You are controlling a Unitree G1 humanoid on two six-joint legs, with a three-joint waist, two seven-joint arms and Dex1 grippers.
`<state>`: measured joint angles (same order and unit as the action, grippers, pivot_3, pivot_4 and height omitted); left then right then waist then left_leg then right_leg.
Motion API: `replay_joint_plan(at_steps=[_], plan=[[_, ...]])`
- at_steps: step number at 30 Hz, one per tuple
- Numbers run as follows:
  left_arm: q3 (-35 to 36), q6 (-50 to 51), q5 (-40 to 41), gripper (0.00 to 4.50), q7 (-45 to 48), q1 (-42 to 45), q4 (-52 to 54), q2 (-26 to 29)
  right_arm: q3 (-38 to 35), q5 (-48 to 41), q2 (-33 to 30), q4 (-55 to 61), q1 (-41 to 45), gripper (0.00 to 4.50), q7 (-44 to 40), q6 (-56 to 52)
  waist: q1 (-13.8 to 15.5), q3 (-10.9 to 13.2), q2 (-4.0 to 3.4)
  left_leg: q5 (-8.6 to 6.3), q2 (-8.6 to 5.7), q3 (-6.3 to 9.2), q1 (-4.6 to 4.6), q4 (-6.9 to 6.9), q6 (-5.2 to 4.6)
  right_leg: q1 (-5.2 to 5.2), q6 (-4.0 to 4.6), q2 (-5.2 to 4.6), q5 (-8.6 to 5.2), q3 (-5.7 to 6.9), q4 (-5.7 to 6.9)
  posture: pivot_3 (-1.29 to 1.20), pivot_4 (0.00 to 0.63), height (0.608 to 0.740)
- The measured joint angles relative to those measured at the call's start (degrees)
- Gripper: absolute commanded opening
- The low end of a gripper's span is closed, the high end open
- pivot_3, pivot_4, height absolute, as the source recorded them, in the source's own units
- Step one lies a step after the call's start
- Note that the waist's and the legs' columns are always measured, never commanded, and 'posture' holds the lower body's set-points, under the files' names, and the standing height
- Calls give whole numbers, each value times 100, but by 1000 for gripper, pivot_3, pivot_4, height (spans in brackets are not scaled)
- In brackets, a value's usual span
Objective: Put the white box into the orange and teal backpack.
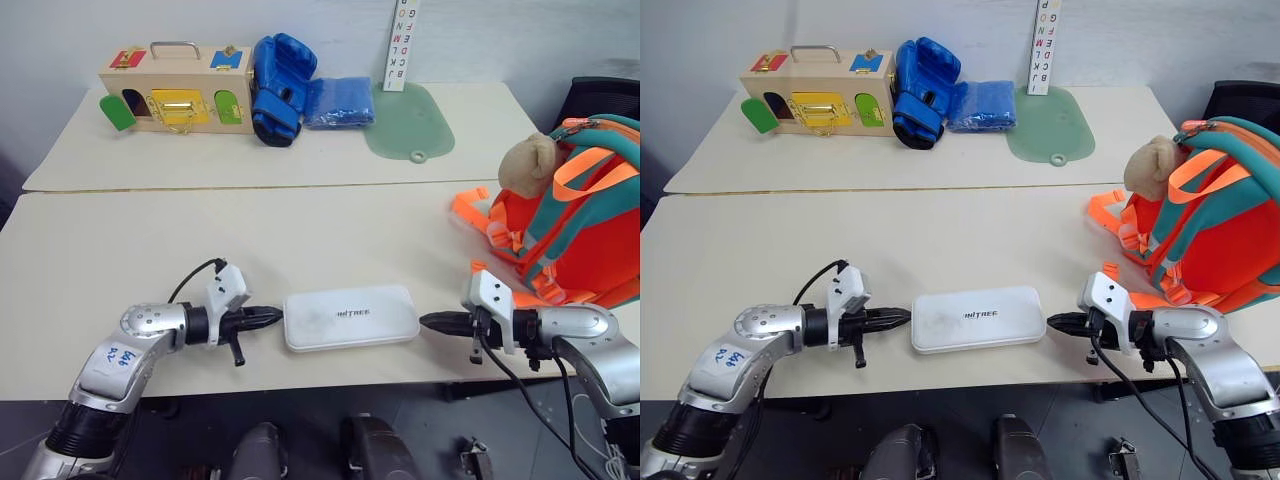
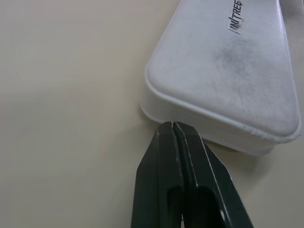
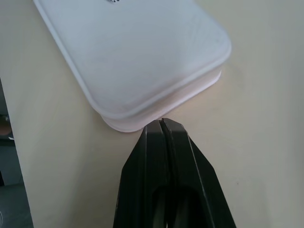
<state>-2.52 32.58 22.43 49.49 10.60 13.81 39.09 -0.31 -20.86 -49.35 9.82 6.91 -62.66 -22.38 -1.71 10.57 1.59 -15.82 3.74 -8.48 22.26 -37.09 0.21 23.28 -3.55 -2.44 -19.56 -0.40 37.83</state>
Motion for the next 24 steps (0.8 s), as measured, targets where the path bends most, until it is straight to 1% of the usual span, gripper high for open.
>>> replay_joint_plan(at_steps=[3,6,9,13,15,18,21,24], plan=[[197,124,118,36,-30,-16,-54,-14,1,62,-2,-96,-1,0,-62,109,0,0,0,0,0,0,0,-1,0,0,0,-1,0,0,0,0,150,740],[489,520,492,622,-28,-85,-23,-9,29,137,-17,-175,23,0,-207,270,-10,0,0,0,1,0,0,0,0,0,0,0,0,0,2,0,150,740],[1039,1741,1383,1544,-55,-193,59,101,201,376,-154,-563,208,0,-439,611,-21,0,0,0,1,0,-1,-4,0,1,0,0,0,1,6,0,150,740],[1446,3313,2352,2829,-75,-213,95,385,364,687,-200,-1041,584,0,-751,1113,-22,0,0,3,0,1,-3,-6,6,0,0,0,0,2,8,0,150,740],[1570,4179,2810,3475,-207,-23,-64,306,455,823,-215,-1256,756,0,-918,1364,-16,0,0,4,0,2,-4,-9,8,-2,0,0,0,4,9,0,150,740],[1717,5103,3065,4436,-619,366,-431,-68,583,964,-213,-1449,954,0,-1060,1622,10,0,1,6,-2,9,-4,-17,9,-7,-1,-1,0,9,11,0,150,740],[1797,5591,3100,4480,-1009,752,-689,-514,673,1084,-183,-1516,1063,0,-1122,1789,6,-1,1,7,-3,12,-16,-21,11,-27,-1,-1,0,11,10,0,150,740],[1759,5795,3040,4480,-1300,985,-811,-931,717,1148,-108,-1558,1112,0,-1130,1858,4,-1,1,6,-3,14,-41,-20,14,-57,-1,-1,0,12,4,0,150,740]])
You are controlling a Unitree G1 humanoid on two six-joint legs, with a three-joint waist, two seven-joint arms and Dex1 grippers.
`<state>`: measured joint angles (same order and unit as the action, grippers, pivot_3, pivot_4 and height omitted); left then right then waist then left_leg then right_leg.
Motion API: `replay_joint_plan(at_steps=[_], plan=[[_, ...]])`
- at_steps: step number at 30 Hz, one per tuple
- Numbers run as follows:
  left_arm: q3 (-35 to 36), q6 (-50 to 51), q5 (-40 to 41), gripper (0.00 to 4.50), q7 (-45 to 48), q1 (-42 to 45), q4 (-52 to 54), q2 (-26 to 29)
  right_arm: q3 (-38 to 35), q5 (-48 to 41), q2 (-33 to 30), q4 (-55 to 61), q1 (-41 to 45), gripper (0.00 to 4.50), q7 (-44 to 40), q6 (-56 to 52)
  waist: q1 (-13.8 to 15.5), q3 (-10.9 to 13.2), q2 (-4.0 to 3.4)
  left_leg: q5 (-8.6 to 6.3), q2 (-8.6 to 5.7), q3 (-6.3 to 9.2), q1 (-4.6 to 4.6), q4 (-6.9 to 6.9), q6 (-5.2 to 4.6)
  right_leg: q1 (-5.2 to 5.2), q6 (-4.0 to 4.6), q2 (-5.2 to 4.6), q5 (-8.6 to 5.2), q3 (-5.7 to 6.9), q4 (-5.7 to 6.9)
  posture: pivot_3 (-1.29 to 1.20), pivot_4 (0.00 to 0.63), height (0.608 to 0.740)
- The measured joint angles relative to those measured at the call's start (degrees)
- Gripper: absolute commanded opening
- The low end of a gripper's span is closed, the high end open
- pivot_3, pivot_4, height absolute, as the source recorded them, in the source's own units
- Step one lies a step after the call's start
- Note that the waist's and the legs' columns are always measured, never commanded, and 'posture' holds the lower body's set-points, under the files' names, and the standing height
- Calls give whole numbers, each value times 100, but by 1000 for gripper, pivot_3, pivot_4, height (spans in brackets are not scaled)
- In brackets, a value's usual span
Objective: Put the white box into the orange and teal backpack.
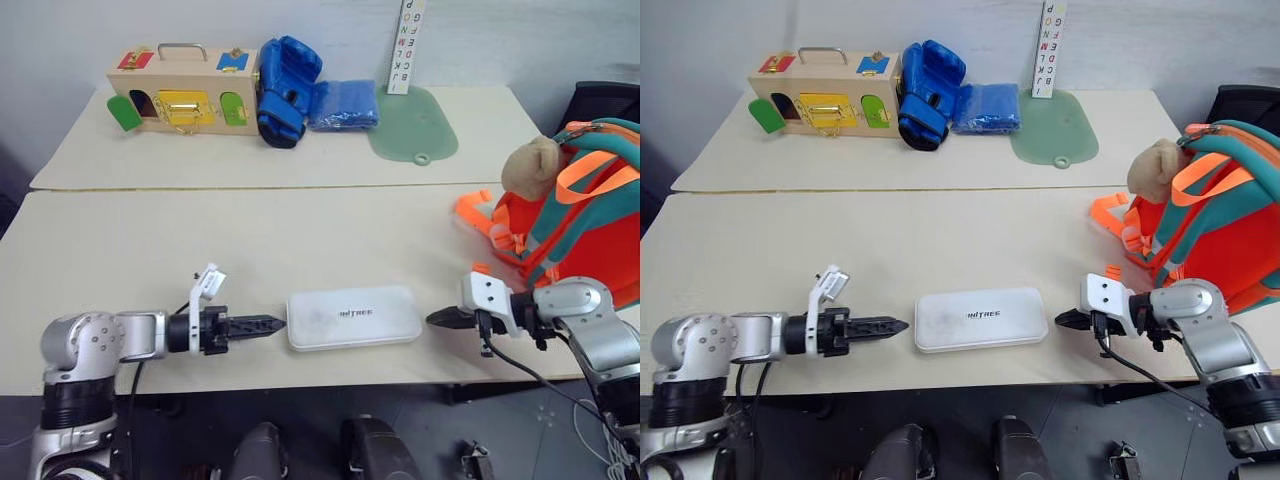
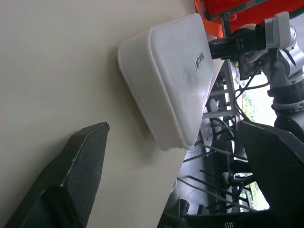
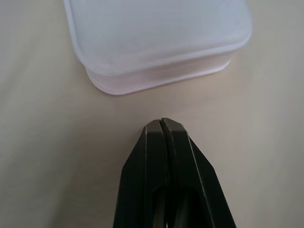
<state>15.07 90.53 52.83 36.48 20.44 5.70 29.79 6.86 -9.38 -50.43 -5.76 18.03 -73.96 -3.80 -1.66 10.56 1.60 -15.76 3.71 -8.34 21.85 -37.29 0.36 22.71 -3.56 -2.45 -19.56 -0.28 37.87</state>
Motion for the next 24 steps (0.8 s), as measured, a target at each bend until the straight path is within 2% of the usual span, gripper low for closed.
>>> replay_joint_plan(at_steps=[6,11,17,18,22,23,24], plan=[[-422,-34,-244,4480,-282,468,-294,-648,117,55,185,-22,72,0,36,1,15,-1,-1,-12,-2,4,-73,10,6,-74,1,-2,-1,4,-18,0,150,740],[-578,-138,-401,4480,-353,858,-775,-1025,137,106,197,8,72,0,96,-2,16,-1,-1,-16,-2,14,-80,6,4,-93,1,-5,0,15,-27,0,150,740],[-611,-206,-477,4480,-352,1138,-1153,-1166,137,113,253,109,10,0,204,2,4,-1,-1,-18,-1,17,-80,9,7,-93,0,-4,0,18,-27,0,150,740],[-611,-212,-483,4083,-350,1180,-1215,-1185,137,113,259,117,2,0,222,5,4,-1,0,-18,-1,17,-81,10,8,-93,1,-4,0,18,-27,0,150,740],[-612,-220,-500,2949,-331,1184,-1296,-1178,114,94,297,161,-48,0,283,5,-10,0,1,-21,2,16,-74,13,13,-82,1,0,-1,17,-27,0,150,740],[-610,-217,-499,2823,-322,1184,-1296,-1175,114,93,298,166,-52,0,288,5,-12,0,1,-21,2,15,-75,14,13,-81,1,0,-1,17,-27,0,150,740],[-606,-211,-497,2442,-309,1184,-1296,-1171,111,92,300,172,-60,0,297,5,-13,0,1,-21,3,15,-74,15,14,-80,1,0,-1,17,-27,0,150,740]])
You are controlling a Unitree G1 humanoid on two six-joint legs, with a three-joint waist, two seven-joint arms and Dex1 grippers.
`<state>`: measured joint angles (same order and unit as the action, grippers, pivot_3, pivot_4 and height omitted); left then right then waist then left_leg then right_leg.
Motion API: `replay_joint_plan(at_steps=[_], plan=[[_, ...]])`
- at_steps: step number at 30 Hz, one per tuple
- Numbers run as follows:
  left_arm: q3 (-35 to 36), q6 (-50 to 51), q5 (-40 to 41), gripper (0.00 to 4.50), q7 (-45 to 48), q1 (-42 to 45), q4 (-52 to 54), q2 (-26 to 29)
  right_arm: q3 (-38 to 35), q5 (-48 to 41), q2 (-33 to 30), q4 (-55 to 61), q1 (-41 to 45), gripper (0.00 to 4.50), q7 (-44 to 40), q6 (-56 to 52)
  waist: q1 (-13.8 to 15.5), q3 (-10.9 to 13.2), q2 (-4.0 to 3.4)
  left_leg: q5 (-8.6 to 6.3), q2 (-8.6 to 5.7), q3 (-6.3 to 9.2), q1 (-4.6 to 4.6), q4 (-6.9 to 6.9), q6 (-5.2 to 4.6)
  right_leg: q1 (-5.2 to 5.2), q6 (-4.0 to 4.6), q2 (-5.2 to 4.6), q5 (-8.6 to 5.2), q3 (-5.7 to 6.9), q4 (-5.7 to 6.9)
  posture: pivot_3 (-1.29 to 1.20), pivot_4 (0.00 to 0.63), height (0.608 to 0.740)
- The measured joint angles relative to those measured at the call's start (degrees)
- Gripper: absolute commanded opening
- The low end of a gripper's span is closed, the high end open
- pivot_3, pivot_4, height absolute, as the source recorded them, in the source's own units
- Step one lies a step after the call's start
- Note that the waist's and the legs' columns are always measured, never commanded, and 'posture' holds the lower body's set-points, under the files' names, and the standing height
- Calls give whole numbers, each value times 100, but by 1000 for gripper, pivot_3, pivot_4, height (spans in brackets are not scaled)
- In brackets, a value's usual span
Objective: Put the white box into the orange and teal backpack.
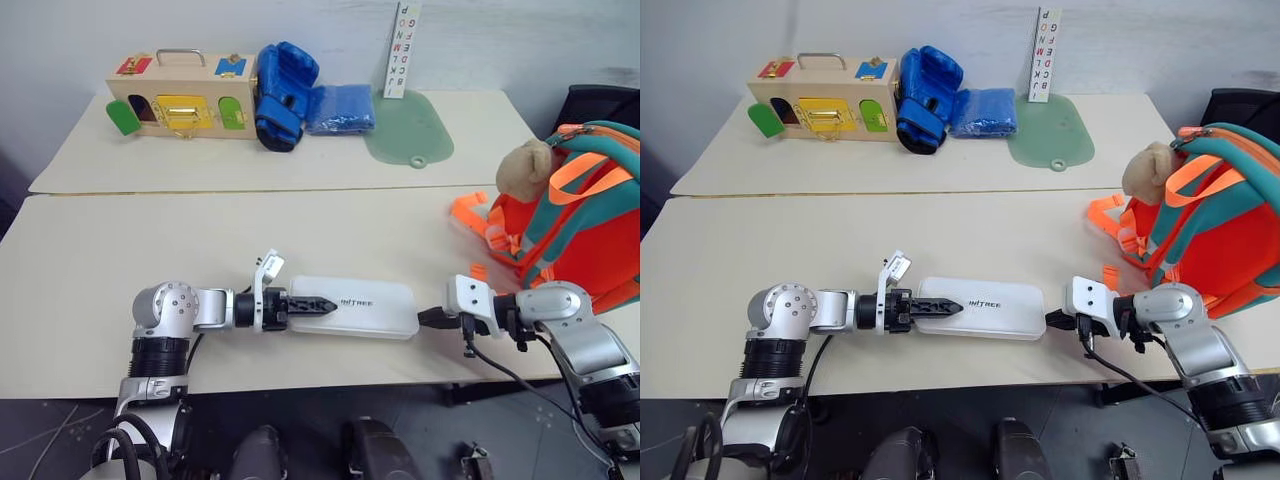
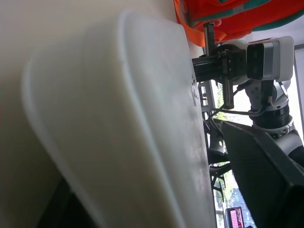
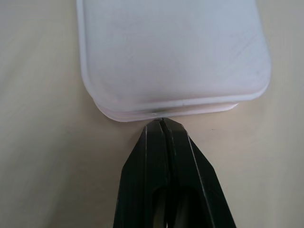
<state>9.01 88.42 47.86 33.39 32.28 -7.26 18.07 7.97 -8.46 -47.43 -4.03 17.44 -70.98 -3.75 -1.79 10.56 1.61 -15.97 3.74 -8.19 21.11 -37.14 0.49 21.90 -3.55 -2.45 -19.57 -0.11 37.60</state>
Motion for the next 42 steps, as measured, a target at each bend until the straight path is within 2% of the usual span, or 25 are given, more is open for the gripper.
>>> replay_joint_plan(at_steps=[3,5,9,10,12,18,23,24,27,30,34,37,42], plan=[[77,13,87,1630,112,-2,1,-14,-36,2,21,50,-65,0,66,-3,0,0,1,0,1,-1,1,0,0,1,0,0,0,0,-1,0,150,740],[151,16,149,1275,140,-1,8,-39,-66,1,51,94,-115,0,129,-15,-5,1,1,-1,1,-2,-1,0,1,0,0,0,0,0,-1,0,150,740],[319,23,177,1270,108,-68,102,-54,-243,-67,91,412,-423,0,429,-197,-4,2,3,-1,3,-2,6,4,4,7,1,2,-1,-3,-1,0,150,740],[410,27,196,1270,93,-112,168,-54,-309,-105,101,511,-536,166,532,-280,-1,2,3,-1,4,-2,9,5,5,11,1,2,-1,-3,-1,0,150,740],[704,92,287,1270,18,-151,313,-67,-749,-378,131,916,-965,542,900,-848,16,3,2,-1,3,-3,30,5,4,31,1,0,-1,-7,3,0,150,740],[1897,104,752,1270,-201,-168,941,77,-3101,-1645,118,2373,-2255,2577,1789,-2857,36,6,6,0,0,-4,57,8,2,56,1,-3,-1,-7,3,0,150,740],[2596,-125,1079,1270,-561,-123,1186,80,-4684,-2442,328,3043,-2587,4334,2622,-4094,8,9,12,-6,0,-8,55,7,10,55,0,0,-1,-13,0,0,150,740],[2656,-189,1117,1270,-636,-114,1219,79,-4807,-2520,347,3065,-2515,4464,2796,-4222,2,9,12,-7,0,-10,53,8,11,55,0,1,-1,-15,0,0,150,740],[2700,-352,1191,1270,-844,-60,1318,52,-4873,-2626,559,2970,-1896,4464,3456,-4497,-8,12,16,-5,-1,-15,52,11,11,58,0,3,0,-19,0,0,150,740],[2517,-468,1278,1270,-901,-3,1427,81,-4539,-2537,817,2384,-913,4464,4094,-4497,-13,15,19,0,-2,-21,54,13,4,64,0,4,0,-21,0,0,150,740],[2184,-612,1297,1270,-889,1,1561,204,-4048,-2417,1219,1508,42,4464,4533,-4273,-2,16,17,0,1,-23,58,19,9,71,0,11,0,-22,-3,0,150,740],[1942,-775,1284,1270,-814,-35,1567,407,-3888,-2340,1326,1093,322,3944,4660,-3989,0,17,15,0,4,-23,72,18,10,84,0,14,-1,-23,-3,0,150,740],[1708,-1054,1293,1270,-512,-62,1543,679,-3533,-2230,1343,842,378,2231,4385,-3403,-1,17,15,3,4,-25,106,8,6,113,-5,14,2,-23,-5,0,150,740]])
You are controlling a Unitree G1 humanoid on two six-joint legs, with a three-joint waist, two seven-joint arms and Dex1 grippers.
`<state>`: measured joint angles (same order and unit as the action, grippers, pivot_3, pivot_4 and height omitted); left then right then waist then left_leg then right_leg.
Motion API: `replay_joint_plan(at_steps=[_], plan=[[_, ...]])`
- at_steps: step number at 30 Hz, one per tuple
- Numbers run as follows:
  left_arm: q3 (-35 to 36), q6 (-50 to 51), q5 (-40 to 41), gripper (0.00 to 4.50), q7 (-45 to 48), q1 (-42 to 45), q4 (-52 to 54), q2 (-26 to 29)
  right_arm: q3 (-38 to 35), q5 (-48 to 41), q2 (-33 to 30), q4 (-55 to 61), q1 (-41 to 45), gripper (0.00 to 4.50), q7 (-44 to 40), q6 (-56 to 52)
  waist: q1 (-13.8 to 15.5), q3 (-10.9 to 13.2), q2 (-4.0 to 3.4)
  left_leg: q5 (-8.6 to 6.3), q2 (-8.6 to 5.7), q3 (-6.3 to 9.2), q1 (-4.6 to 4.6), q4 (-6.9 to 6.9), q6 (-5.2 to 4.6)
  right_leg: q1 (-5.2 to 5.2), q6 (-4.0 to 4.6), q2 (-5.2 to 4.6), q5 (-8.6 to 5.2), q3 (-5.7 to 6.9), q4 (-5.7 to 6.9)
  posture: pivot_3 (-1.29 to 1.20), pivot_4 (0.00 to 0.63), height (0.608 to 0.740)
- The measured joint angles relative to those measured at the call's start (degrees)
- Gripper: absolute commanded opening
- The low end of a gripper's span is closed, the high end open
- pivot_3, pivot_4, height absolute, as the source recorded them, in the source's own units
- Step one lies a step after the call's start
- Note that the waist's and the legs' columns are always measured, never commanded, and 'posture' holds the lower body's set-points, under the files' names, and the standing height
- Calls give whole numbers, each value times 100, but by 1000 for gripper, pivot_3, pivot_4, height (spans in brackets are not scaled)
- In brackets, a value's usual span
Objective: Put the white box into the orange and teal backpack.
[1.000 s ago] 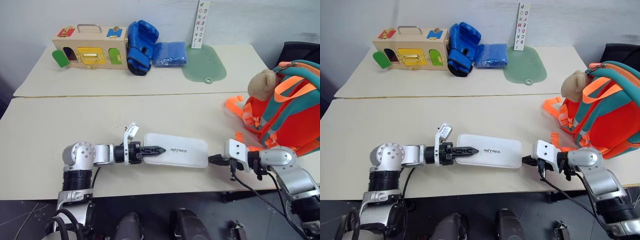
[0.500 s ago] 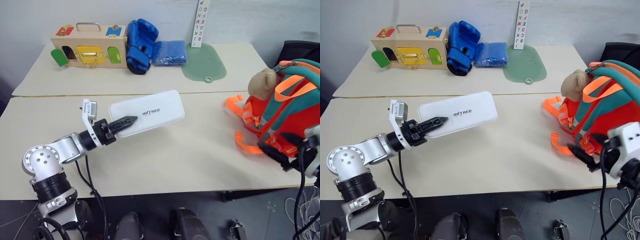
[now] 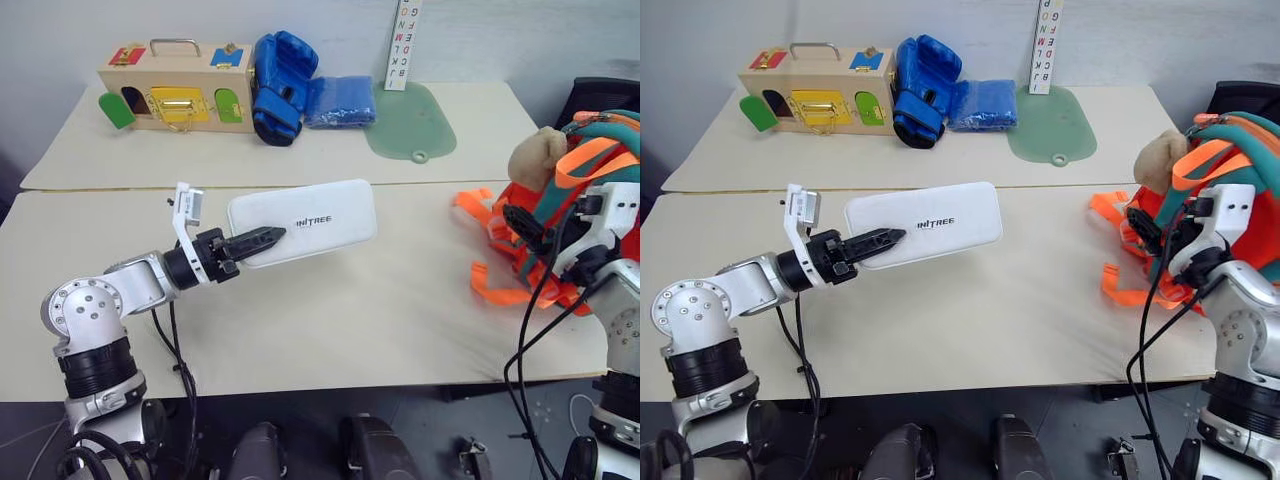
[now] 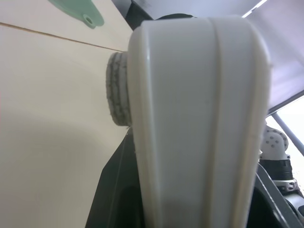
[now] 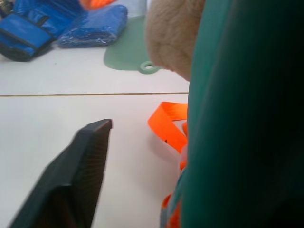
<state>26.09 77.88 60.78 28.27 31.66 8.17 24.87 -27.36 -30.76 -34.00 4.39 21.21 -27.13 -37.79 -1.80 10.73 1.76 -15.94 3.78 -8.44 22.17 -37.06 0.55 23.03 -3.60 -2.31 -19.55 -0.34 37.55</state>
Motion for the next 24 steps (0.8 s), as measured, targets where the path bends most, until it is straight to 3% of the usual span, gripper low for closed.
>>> replay_joint_plan(at_steps=[5,7,15,24], plan=[[-6,-310,9,1270,62,56,-65,269,46,-328,-147,6,-58,504,-772,88,-17,1,-2,7,3,-2,1,2,3,6,0,3,0,-1,5,0,150,740],[28,-430,7,1270,56,134,-165,339,93,-586,-296,52,-61,12,-1192,-34,-19,2,-2,10,3,-1,0,2,2,6,0,3,0,0,8,0,150,740],[83,-859,-21,1270,49,1082,-706,954,663,-2120,-1352,638,495,12,-3118,-1172,-57,12,-5,15,3,-3,17,8,2,35,0,2,0,-3,18,0,150,740],[-160,-1038,60,1270,614,1447,-588,1253,1454,-3073,-1868,1195,1180,12,-4540,-1860,-31,18,1,9,4,0,48,3,-4,57,0,-3,0,1,5,0,150,740]])
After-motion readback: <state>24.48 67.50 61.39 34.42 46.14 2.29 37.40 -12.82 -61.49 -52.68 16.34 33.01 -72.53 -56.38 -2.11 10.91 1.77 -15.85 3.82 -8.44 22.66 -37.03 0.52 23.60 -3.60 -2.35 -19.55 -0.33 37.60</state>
